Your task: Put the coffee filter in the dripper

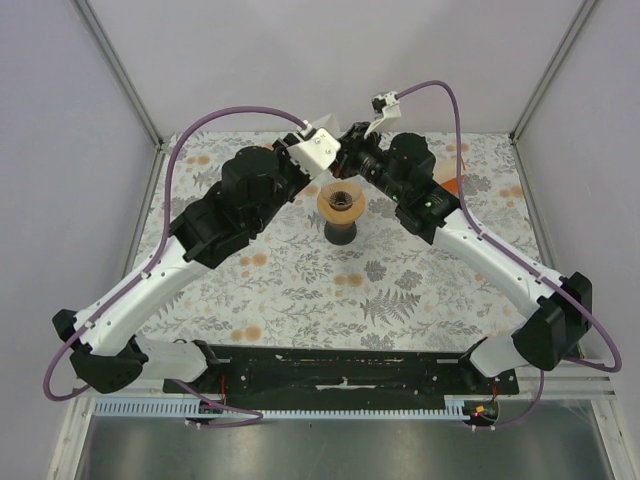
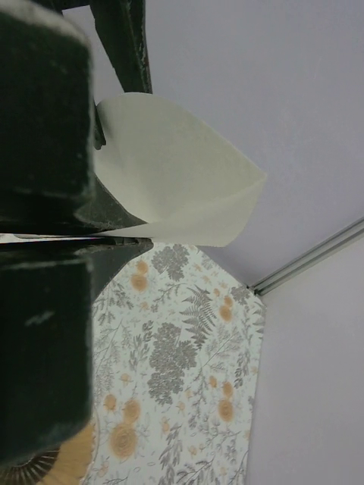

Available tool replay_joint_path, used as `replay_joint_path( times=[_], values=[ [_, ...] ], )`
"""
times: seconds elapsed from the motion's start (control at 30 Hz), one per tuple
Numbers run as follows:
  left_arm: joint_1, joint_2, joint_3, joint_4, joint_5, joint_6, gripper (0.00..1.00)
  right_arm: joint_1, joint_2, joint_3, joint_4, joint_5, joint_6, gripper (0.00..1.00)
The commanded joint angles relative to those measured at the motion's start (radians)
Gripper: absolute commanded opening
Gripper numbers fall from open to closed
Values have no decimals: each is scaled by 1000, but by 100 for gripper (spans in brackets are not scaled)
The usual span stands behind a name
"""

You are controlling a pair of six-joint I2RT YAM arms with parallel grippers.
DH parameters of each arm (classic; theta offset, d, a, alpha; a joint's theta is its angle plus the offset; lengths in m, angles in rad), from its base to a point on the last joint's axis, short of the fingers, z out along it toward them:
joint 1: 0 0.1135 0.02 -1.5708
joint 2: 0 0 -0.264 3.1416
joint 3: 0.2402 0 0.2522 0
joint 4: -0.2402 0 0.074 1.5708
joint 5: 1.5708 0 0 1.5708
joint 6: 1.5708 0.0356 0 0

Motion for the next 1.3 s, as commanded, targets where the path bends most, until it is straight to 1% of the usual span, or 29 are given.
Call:
replay_joint_path(
  times=[0.0,0.2,0.33,0.4,0.5,0.57,0.63,0.8,0.87,0.93,0.97,1.13,1.23,1.27],
  values=[
    [-4,10,3,19,-18,-68,43,-2,-51,-7,-74,38,2,0],
    [-4,48,64,-18,16,-93,53,-1,-61,-13,-82,51,0,0],
    [-4,76,121,-76,90,-177,60,2,-58,1,-102,77,-28,0],
    [-3,90,140,-75,66,-180,61,7,-59,1,-100,85,-41,0],
    [-4,130,167,-53,-20,-157,59,33,-61,14,-113,117,-75,0],
    [-4,154,190,-50,-83,-142,52,44,-61,21,-119,128,-89,0],
    [-4,171,201,-58,-112,-126,45,47,-68,18,-120,133,-90,0],
    [-3,167,196,-110,-103,-137,33,47,-85,7,-116,174,-120,0],
    [-4,171,209,-132,-102,-137,24,47,-91,11,-128,203,-135,0],
    [-3,174,215,-136,-111,-125,8,45,-97,7,-128,225,-150,0],
    [-1,174,215,-126,-126,-113,3,45,-97,5,-128,234,-161,0],
    [-1,162,224,-44,-188,-13,2,34,-102,-5,-133,275,-192,0],
    [-1,154,230,-40,-179,-2,2,31,-110,-13,-102,266,-206,0],
    [-1,151,229,-44,-163,-7,2,31,-108,-16,-76,242,-216,2]
  ],
)
